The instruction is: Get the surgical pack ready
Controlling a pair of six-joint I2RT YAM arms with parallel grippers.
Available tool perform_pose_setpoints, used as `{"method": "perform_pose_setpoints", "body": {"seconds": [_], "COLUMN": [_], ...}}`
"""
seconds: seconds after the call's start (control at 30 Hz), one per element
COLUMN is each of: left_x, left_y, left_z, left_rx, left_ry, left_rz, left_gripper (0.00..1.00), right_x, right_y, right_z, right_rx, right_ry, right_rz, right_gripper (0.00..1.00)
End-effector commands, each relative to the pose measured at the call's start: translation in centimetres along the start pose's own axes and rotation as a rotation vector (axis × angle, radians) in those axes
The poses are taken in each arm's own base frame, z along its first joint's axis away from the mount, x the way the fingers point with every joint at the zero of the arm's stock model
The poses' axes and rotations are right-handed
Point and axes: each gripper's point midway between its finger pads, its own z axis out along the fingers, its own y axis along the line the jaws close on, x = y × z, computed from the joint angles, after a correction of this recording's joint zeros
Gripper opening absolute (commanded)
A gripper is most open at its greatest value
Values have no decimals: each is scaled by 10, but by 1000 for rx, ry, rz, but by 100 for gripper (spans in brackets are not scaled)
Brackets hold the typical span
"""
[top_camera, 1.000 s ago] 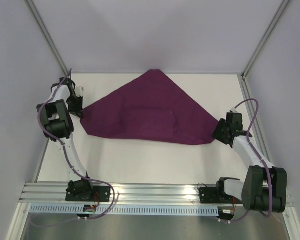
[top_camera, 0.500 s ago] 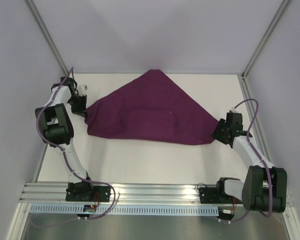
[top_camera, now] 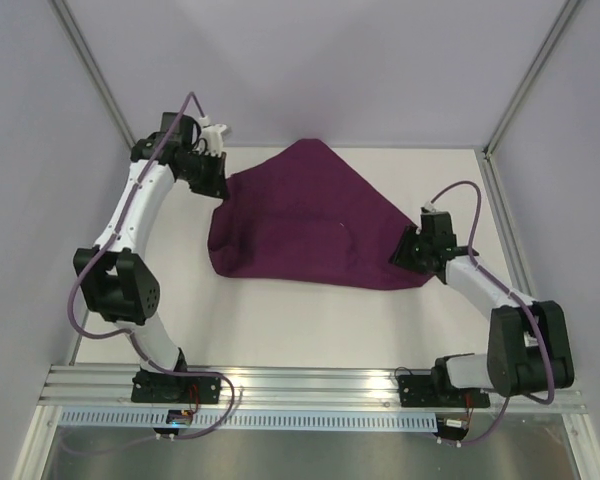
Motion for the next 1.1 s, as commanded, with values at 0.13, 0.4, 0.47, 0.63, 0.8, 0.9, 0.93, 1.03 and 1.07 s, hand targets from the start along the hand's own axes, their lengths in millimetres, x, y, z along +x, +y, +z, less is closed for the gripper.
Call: {"method": "perform_pose_setpoints", "body": {"seconds": [0.13, 0.4, 0.47, 0.63, 0.8, 0.9, 0.93, 1.03, 1.07], "left_x": [-35, -39, -33, -8, 10, 13, 17, 22, 22], "left_y": [-101, -181, -199, -232, -228, -212, -208, -205, -207], "left_z": [32, 81, 99, 131, 164, 181, 187, 198, 201], "left_rx": [200, 326, 354, 418, 390, 311, 296, 286, 299], "left_ry": [17, 72, 88, 168, 205, 199, 209, 216, 215], "left_rz": [52, 107, 128, 140, 118, 133, 131, 114, 108], "left_gripper": [0, 0, 0, 0, 0, 0, 0, 0, 0], "right_x": [-16, 5, 6, 9, 10, 7, 5, -1, -3], "right_y": [79, 106, 109, 112, 113, 113, 113, 113, 113], "right_z": [32, 69, 74, 82, 84, 82, 80, 76, 76], "right_rx": [-167, -230, -241, -252, -253, -246, -244, -231, -227], "right_ry": [11, 117, 127, 150, 157, 146, 141, 124, 118], "right_rz": [-52, -45, -46, -47, -54, -59, -63, -77, -83], "right_gripper": [40, 39, 39, 39, 39, 39, 39, 40, 40]}}
